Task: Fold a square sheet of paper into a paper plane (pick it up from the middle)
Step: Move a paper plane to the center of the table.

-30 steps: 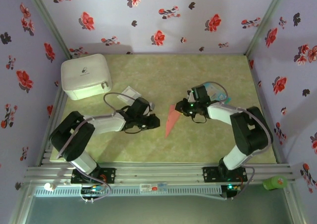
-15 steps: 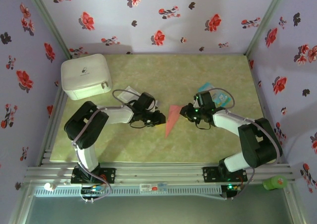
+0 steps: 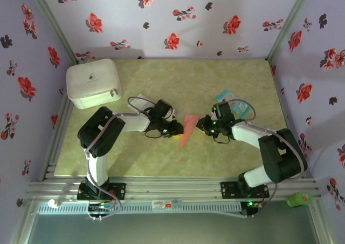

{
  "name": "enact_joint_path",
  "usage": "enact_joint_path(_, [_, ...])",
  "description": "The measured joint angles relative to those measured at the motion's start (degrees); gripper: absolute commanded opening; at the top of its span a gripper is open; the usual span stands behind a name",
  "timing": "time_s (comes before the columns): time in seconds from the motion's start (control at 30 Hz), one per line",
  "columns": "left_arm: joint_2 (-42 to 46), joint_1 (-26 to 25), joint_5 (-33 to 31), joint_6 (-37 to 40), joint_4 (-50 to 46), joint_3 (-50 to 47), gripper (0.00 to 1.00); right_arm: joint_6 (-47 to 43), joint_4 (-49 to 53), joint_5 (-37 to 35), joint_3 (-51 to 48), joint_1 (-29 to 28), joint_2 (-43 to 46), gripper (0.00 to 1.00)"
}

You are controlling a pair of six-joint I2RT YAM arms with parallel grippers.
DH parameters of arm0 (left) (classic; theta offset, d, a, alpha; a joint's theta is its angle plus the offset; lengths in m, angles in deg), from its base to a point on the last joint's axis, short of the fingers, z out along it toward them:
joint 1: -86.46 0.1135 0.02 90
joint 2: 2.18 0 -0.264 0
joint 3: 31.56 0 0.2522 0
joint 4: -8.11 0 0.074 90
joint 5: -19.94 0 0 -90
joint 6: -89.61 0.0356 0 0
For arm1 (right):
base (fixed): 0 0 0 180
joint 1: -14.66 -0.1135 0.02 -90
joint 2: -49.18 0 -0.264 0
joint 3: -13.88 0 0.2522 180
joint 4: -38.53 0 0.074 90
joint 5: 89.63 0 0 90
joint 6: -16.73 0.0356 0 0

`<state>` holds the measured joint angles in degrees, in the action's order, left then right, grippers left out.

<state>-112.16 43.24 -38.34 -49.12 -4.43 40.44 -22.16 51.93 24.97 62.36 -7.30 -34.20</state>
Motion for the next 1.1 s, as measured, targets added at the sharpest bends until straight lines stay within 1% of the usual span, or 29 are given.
enact_joint_path(0.5, [-2.6,-0.6,1.4,0.5,-0.1,3.1,0.25,0.2,-1.3,0.0,-1.2,0.0,0.0,0.22])
enact_joint_path(0.97, [-2.6,-1.2,1.8,-0.5,4.7,3.0,0.08,0.6,-2.2,1.1,-1.2,0.0,-1.1,0.23])
enact_joint_path(1.1, [-2.6,-1.2,1.8,-0.5,5.6,2.5,0.04,0.9,-2.3,1.3,-1.2,0.0,-0.9,0.28])
